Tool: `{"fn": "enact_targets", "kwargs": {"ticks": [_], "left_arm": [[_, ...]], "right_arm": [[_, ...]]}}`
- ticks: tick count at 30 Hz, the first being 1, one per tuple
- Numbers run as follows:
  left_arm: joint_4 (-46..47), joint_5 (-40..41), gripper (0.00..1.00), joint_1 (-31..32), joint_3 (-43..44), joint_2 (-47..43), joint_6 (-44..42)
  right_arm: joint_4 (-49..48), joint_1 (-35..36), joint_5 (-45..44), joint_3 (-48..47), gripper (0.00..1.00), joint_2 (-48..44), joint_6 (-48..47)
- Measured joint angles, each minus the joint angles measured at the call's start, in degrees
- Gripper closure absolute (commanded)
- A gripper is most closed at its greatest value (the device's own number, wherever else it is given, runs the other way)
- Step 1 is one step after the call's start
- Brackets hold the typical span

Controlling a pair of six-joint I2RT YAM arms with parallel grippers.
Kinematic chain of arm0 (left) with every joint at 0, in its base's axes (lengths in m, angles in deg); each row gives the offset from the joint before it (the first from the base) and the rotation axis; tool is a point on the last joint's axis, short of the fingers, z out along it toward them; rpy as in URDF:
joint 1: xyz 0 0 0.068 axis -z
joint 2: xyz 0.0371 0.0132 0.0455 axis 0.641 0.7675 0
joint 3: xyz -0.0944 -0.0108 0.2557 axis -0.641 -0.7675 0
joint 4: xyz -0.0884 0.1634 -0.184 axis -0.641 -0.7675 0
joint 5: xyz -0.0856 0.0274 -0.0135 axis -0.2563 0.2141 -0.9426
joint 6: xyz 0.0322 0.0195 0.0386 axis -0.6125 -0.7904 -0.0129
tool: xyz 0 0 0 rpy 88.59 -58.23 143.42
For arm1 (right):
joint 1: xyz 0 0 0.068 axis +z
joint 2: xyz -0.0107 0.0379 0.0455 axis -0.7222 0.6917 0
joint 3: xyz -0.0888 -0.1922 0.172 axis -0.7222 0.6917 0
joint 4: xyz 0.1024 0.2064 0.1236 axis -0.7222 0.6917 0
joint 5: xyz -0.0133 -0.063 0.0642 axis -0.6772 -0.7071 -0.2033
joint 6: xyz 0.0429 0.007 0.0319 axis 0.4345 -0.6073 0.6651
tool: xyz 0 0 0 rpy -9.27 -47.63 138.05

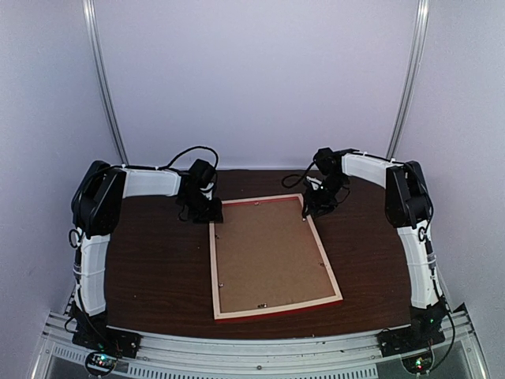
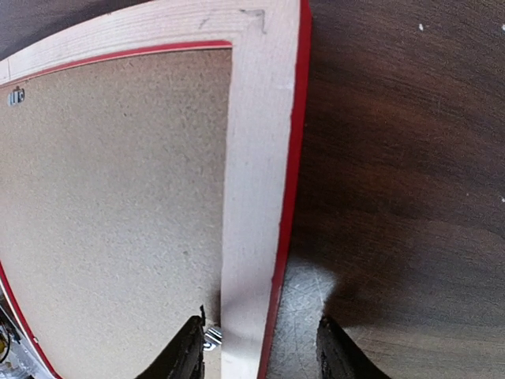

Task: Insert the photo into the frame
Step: Press the fastener onto the backboard.

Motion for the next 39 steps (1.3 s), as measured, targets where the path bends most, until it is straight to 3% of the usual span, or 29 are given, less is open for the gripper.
{"fn": "enact_targets", "kwargs": {"ticks": [9, 25, 34, 39], "left_arm": [[0.0, 0.0, 0.5, 0.0, 0.0, 0.02, 0.0], [1.09, -0.52, 0.5, 0.0, 0.0, 0.22, -0.02], [1.27, -0.59, 0.5, 0.07, -0.07, 0.22, -0.04], [1.29, -0.59, 0.5, 0.09, -0.09, 0.22, -0.04]], "right_arm": [[0.37, 1.07, -2.4, -0.68, 0.55, 0.11, 0.7], [1.75, 2.1, -5.88, -1.11, 0.7, 0.2, -1.05], [3.28, 2.1, -6.23, -2.49, 0.7, 0.98, -0.44], [3.43, 2.1, -6.38, -2.82, 0.64, 1.29, 1.42]]}}
